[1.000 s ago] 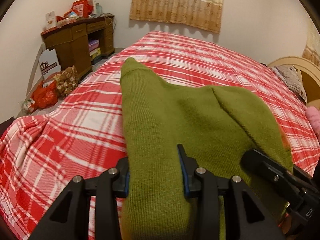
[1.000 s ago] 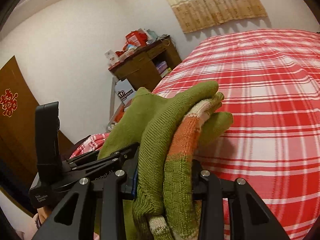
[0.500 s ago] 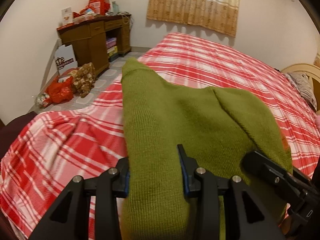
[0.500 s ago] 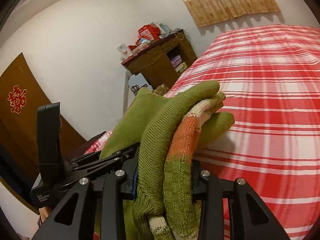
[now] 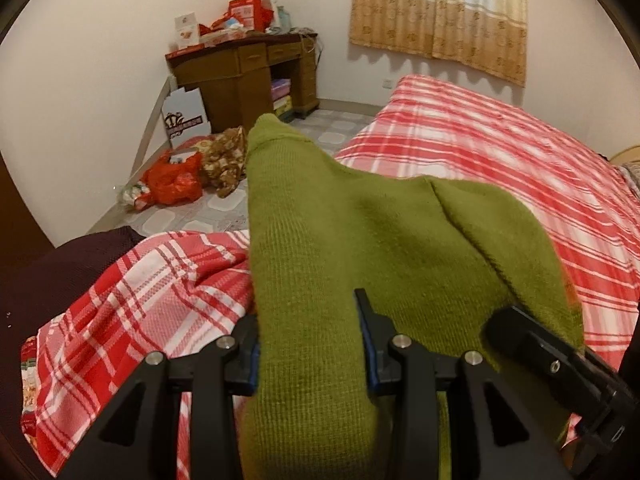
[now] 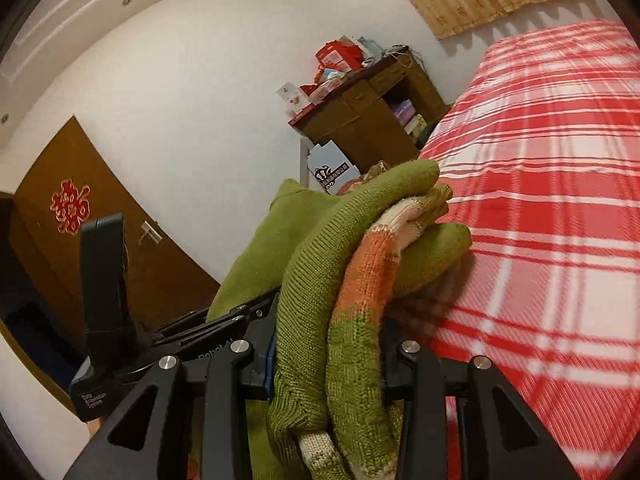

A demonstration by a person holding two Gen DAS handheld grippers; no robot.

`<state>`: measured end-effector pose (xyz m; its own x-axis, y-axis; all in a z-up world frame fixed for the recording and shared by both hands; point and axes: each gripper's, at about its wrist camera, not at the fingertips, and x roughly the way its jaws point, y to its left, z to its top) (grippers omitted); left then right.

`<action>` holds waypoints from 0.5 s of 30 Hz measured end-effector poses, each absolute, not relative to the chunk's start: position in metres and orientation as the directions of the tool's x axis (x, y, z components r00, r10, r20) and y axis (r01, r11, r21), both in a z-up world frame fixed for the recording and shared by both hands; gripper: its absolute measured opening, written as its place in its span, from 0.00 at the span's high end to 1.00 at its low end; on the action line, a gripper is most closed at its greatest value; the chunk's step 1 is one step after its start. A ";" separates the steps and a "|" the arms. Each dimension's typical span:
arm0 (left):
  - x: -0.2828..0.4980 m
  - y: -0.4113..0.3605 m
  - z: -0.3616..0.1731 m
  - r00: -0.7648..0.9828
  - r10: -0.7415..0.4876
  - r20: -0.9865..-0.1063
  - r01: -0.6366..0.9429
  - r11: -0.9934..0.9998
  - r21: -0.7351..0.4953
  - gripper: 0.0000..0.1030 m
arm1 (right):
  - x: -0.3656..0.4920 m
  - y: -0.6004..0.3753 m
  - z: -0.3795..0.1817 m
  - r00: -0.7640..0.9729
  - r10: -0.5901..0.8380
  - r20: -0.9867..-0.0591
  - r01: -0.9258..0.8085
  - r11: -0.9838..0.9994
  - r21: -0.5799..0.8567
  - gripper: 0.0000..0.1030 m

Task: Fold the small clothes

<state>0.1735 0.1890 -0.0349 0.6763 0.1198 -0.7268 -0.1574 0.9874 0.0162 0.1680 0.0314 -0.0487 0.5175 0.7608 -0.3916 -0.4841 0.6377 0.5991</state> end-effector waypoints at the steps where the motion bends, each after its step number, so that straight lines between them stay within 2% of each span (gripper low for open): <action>1: 0.177 0.192 -0.039 0.671 0.116 -0.733 -0.162 0.987 0.008 0.62 | 0.172 0.034 -0.052 0.520 0.756 -0.398 -0.484 0.645 0.592 0.64; 4: 0.185 0.200 -0.046 0.662 0.102 -0.742 -0.176 0.984 -0.022 0.62 | 0.182 0.037 -0.059 0.527 0.740 -0.418 -0.487 0.666 0.565 0.64; 8: 0.186 0.201 -0.050 0.657 0.105 -0.746 -0.176 0.984 -0.017 0.61 | 0.198 0.034 -0.074 0.510 0.693 -0.510 -0.456 0.720 0.522 0.64; 9: 0.187 0.202 -0.052 0.655 0.097 -0.750 -0.177 0.984 -0.028 0.61 | 0.198 0.034 -0.074 0.510 0.693 -0.510 -0.456 0.720 0.522 0.63; 10: 0.187 0.203 -0.052 0.654 0.089 -0.752 -0.178 0.983 -0.038 0.60 | 0.209 0.027 -0.083 0.476 0.722 -0.502 -0.406 0.687 0.603 0.61; 11: 0.187 0.206 -0.053 0.651 0.078 -0.755 -0.179 0.982 -0.053 0.58 | 0.212 0.026 -0.086 0.464 0.731 -0.500 -0.397 0.676 0.620 0.61; 15: 0.184 0.213 -0.050 0.632 0.056 -0.773 -0.180 0.981 -0.077 0.51 | 0.204 0.027 -0.078 0.450 0.717 -0.532 -0.408 0.695 0.592 0.51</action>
<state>0.1840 0.2135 -0.0499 0.6324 0.0556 -0.7726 -0.1803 0.9806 -0.0770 0.2035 0.0269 -0.0781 0.4496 0.7174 -0.5322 -0.4084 0.6949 0.5918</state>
